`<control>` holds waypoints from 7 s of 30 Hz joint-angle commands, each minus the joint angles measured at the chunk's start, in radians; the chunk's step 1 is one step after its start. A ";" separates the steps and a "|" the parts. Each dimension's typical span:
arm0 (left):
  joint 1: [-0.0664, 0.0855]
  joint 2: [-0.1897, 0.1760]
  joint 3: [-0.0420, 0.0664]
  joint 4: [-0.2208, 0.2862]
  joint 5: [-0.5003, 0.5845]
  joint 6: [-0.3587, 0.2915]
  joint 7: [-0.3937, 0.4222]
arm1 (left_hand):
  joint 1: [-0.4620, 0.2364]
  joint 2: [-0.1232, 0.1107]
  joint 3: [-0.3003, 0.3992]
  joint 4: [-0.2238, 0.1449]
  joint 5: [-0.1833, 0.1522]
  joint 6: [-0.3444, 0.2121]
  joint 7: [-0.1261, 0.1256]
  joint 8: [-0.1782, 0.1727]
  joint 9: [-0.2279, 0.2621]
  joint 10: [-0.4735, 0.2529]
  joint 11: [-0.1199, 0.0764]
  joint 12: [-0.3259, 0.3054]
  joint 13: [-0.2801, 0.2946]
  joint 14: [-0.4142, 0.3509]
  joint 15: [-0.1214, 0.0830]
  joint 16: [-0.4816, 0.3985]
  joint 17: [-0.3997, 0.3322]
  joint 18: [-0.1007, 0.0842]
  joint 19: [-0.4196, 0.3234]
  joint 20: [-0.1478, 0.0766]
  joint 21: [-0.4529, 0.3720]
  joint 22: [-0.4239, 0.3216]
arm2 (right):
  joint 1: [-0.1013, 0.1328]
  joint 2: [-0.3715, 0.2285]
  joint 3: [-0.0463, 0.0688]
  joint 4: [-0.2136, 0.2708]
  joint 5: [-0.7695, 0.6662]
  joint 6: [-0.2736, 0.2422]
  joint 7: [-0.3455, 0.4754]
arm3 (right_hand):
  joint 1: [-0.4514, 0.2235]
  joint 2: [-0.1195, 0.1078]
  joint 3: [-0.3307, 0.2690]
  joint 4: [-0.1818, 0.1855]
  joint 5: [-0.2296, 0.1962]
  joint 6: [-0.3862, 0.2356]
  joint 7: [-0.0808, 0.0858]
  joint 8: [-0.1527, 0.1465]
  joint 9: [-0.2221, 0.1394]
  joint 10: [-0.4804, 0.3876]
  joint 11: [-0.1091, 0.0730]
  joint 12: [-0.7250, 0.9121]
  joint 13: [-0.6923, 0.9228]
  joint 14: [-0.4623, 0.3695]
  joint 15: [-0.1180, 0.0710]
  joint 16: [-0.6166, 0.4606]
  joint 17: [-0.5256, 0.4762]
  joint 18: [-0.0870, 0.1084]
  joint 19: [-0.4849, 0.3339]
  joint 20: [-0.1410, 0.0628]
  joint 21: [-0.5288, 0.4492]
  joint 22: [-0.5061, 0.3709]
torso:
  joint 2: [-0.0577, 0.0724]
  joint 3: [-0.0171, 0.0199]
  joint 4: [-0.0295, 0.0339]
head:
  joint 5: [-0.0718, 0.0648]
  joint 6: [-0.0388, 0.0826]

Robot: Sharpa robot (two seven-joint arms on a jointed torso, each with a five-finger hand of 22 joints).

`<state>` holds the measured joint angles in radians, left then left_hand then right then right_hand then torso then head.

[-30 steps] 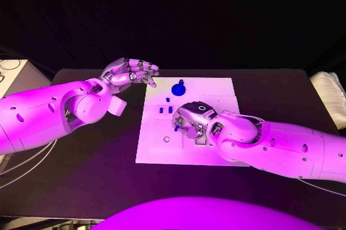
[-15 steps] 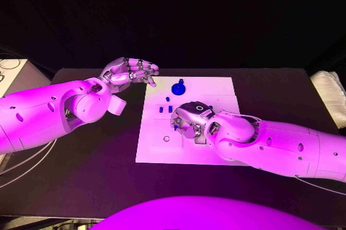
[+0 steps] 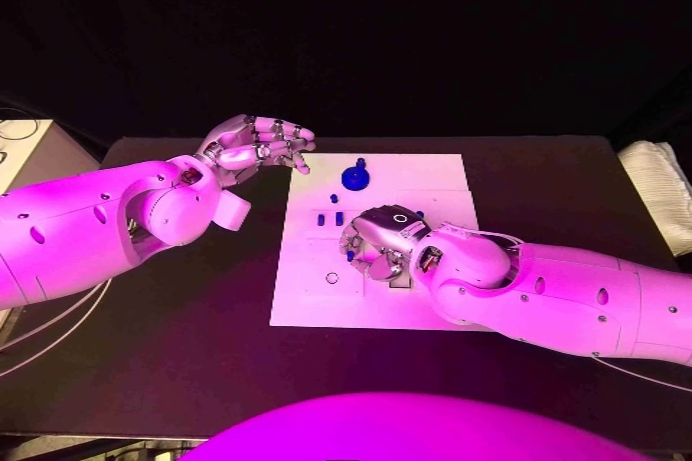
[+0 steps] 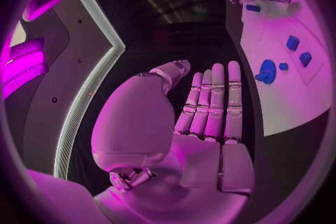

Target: Assemble the parts on the task board

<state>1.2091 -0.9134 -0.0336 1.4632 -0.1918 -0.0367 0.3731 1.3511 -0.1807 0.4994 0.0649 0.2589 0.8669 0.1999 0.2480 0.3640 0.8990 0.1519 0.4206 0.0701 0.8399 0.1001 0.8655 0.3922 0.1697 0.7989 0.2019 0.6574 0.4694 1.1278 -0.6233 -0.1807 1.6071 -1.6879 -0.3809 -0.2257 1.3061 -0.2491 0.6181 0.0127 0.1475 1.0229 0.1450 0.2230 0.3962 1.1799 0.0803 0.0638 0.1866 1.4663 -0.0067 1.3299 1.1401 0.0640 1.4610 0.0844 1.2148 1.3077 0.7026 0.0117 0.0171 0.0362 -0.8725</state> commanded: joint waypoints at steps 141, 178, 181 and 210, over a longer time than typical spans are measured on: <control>0.000 0.027 0.000 -0.021 0.004 0.049 -0.044 | 0.021 0.005 -0.004 -0.002 0.006 -0.006 0.006 -0.007 -0.012 0.007 0.004 -0.030 -0.001 0.020 -0.004 -0.015 -0.019 0.010 0.060 -0.016 0.087 0.060 | 0.007 -0.002 0.007 0.107 0.038 0.034 -0.046 | 0.101 0.066 0.031 0.053 -0.075 0.079 -0.037 0.035 0.053 0.101 -0.047 0.163 -0.053 0.021 -0.038 0.034 -0.015 -0.006 0.043 -0.030 0.047 0.114 | 0.003 -0.0032 -0.0011 | 0.023 0.000; 0.000 0.023 0.000 -0.022 0.002 0.053 -0.053 | 0.020 0.005 -0.004 -0.001 0.006 -0.006 0.006 -0.007 -0.013 0.007 0.004 -0.031 -0.001 0.018 -0.004 -0.016 -0.020 0.010 0.057 -0.015 0.088 0.061 | -0.013 0.041 0.000 0.079 -0.032 0.092 -0.097 | 0.097 0.066 0.033 0.047 -0.073 0.078 -0.036 0.037 0.056 0.102 -0.046 0.161 -0.051 0.021 -0.037 0.033 -0.015 -0.007 0.044 -0.030 0.053 0.118 | 0.003 -0.0044 -0.0025 | 0.027 0.000; 0.000 0.024 0.000 -0.023 0.002 0.053 -0.053 | 0.020 0.005 -0.004 -0.001 0.006 -0.006 0.006 -0.007 -0.013 0.007 0.004 -0.031 -0.001 0.018 -0.004 -0.016 -0.020 0.010 0.057 -0.015 0.088 0.061 | -0.016 0.044 0.000 0.082 -0.041 0.087 -0.097 | 0.096 0.066 0.034 0.046 -0.072 0.077 -0.036 0.037 0.057 0.102 -0.046 0.160 -0.050 0.021 -0.037 0.032 -0.017 -0.007 0.044 -0.030 0.053 0.118 | 0.004 -0.0042 -0.0029 | 0.026 0.000; 0.000 0.025 0.000 -0.029 -0.001 0.061 -0.063 | 0.018 0.004 -0.004 0.000 0.006 -0.006 0.006 -0.006 -0.013 0.005 0.004 -0.033 -0.001 0.016 -0.003 -0.018 -0.021 0.010 0.052 -0.015 0.089 0.064 | -0.020 0.002 0.000 0.110 -0.046 -0.151 -0.080 | 0.143 0.037 -0.405 0.164 -0.064 -0.211 0.010 -0.090 0.010 -0.334 0.027 0.314 -0.007 -0.101 0.029 -0.043 -0.201 0.050 -0.065 0.033 -0.302 -0.030 | 0.001 -0.0017 -0.0034 | 0.020 0.012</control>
<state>1.2085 -0.8902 -0.0338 1.4338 -0.1928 0.0040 0.3077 1.3651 -0.1757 0.4966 0.0622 0.2589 0.8598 0.2069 0.2431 0.3522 0.9008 0.1537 0.3942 0.0706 0.8595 0.0949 0.8518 0.3725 0.1696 0.8596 0.1876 0.7427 0.5321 1.1086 -0.6189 -0.1814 1.7132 -1.7235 -0.4763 -0.3132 1.4460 -0.2127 0.2178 0.1757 0.0798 0.8129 0.1565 0.1301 0.4064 0.8516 0.1072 0.3752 0.1787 1.3699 0.0214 1.2889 0.9406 0.0934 1.4034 0.1164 0.9138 1.2780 0.7038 0.0100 0.0135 0.0576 -0.8624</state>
